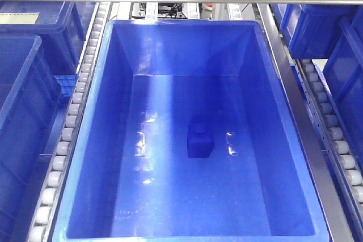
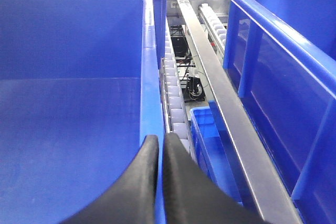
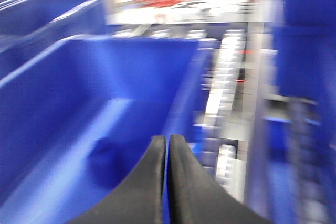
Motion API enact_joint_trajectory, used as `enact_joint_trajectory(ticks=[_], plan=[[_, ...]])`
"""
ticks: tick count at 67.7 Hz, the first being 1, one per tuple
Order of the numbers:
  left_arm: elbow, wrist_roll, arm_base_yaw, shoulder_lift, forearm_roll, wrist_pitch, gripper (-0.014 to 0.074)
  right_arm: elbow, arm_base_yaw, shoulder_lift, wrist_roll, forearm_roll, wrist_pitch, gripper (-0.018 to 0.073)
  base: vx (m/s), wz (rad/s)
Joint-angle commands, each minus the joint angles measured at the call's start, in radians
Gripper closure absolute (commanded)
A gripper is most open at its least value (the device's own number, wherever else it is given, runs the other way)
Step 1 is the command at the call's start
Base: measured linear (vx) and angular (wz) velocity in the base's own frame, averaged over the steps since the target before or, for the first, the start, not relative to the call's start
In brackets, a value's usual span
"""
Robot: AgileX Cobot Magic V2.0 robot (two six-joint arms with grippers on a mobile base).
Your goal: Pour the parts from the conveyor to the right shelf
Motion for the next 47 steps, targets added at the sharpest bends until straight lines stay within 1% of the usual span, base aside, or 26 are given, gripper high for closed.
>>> enact_joint_trajectory(ticks=[1, 8, 15, 19, 38, 45, 47], plan=[[-0.019, -0.007, -0.005, -0.005, -0.001, -0.072, 0.0603, -0.025, -0.084, 0.021, -0.003, 0.019, -0.085, 0.0568, 0.00, 0.00], [-0.019, -0.007, -0.005, -0.005, -0.001, -0.072, 0.0603, -0.010, -0.157, 0.019, -0.003, -0.008, -0.097, 0.0568, 0.00, 0.00], [-0.019, -0.007, -0.005, -0.005, -0.001, -0.072, 0.0603, 0.069, -0.211, -0.007, -0.003, -0.023, -0.169, 0.0568, 0.00, 0.00], [-0.019, -0.007, -0.005, -0.005, -0.001, -0.072, 0.0603, 0.114, -0.230, -0.030, -0.003, -0.036, -0.219, 0.0568, 0.00, 0.00], [-0.019, -0.007, -0.005, -0.005, -0.001, -0.072, 0.0603, 0.346, -0.237, -0.100, -0.003, -0.220, -0.515, 0.0568, 0.00, 0.00], [-0.019, -0.007, -0.005, -0.005, -0.001, -0.072, 0.0603, 0.425, -0.244, -0.146, -0.004, -0.241, -0.613, 0.0568, 0.00, 0.00], [-0.019, -0.007, -0.005, -0.005, -0.001, -0.072, 0.0603, 0.429, -0.254, -0.163, 0.001, -0.240, -0.606, 0.0568, 0.00, 0.00]])
